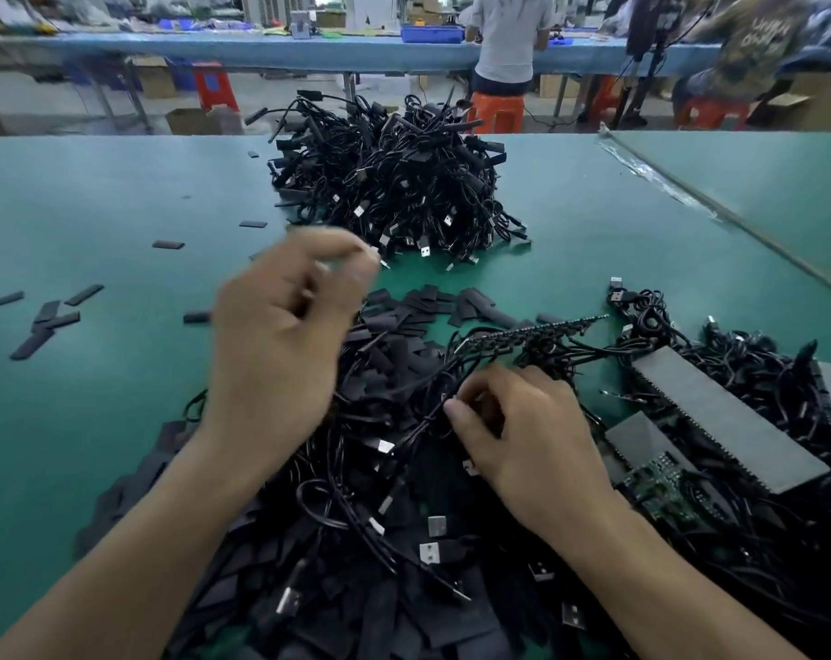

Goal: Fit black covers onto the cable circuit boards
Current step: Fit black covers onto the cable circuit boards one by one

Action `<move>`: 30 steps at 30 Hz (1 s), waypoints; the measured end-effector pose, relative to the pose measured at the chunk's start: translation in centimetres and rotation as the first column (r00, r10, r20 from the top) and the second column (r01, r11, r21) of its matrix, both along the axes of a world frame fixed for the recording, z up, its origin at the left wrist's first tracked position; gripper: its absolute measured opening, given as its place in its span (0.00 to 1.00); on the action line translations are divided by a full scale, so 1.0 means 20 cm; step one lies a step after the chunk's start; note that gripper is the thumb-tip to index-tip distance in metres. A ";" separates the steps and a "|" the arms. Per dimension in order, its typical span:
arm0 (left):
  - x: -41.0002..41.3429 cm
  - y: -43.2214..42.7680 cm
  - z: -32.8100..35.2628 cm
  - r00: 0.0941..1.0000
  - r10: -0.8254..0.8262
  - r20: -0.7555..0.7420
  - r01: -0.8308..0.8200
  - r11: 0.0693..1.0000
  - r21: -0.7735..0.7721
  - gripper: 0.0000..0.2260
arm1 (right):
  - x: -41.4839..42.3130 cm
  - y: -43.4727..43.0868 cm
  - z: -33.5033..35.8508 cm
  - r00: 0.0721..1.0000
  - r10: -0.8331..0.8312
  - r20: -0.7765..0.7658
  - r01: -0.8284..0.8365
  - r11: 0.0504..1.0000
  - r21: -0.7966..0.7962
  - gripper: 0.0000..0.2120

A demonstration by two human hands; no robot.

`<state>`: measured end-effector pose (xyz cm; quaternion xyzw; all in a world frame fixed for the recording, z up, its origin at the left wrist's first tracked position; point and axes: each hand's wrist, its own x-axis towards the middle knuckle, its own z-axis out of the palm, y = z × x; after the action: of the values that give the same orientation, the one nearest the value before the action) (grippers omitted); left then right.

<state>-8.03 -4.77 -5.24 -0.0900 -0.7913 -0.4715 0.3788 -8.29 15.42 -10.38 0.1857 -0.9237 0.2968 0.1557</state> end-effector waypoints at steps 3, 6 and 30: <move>0.03 0.08 -0.02 0.950 -0.127 0.284 0.171 0.976 -0.135 0.05 | 0.01 0.00 0.01 0.988 0.127 0.082 -0.134 0.987 0.090 0.17; 0.01 0.05 -0.06 0.884 -0.062 0.464 0.185 0.957 -0.223 0.09 | 0.01 0.00 0.01 0.970 0.181 0.160 -0.218 0.941 0.257 0.24; 0.08 0.09 0.02 0.917 0.183 0.355 0.145 0.676 -0.722 0.19 | -0.03 0.01 -0.03 0.979 0.201 -0.011 -0.161 0.750 -0.641 0.13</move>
<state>-6.36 -3.01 -4.76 -0.1282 -0.9740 -0.1169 0.1457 -8.80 15.57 -11.05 0.2016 -0.7493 0.6121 0.1528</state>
